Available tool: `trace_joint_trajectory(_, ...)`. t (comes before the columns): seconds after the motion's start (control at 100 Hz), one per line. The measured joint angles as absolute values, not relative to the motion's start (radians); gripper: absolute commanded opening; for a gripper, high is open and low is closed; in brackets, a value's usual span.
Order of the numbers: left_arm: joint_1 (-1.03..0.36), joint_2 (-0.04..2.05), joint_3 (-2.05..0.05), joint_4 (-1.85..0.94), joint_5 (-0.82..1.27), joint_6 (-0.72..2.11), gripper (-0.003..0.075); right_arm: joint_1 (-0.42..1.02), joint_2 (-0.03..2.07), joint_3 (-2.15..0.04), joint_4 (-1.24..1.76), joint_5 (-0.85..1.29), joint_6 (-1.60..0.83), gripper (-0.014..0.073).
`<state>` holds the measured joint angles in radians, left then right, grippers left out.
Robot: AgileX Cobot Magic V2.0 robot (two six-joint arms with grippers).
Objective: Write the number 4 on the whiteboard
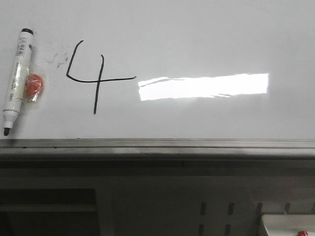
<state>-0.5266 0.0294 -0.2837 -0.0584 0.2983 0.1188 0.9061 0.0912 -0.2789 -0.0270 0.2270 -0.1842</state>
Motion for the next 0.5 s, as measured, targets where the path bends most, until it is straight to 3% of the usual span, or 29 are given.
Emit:
trace_joint_trajectory(0.15,-0.443,0.029,-0.256,-0.059,0.298,0.119,-0.0020,0.906,0.091,-0.279,-0.027,0.227,-0.184,-0.0066)
trace_joint_trajectory(0.5,-0.056,-0.005,-0.079,-0.059,0.298,0.121,-0.0020,0.906,0.091,-0.279,-0.027,0.227,-0.184,-0.0066)
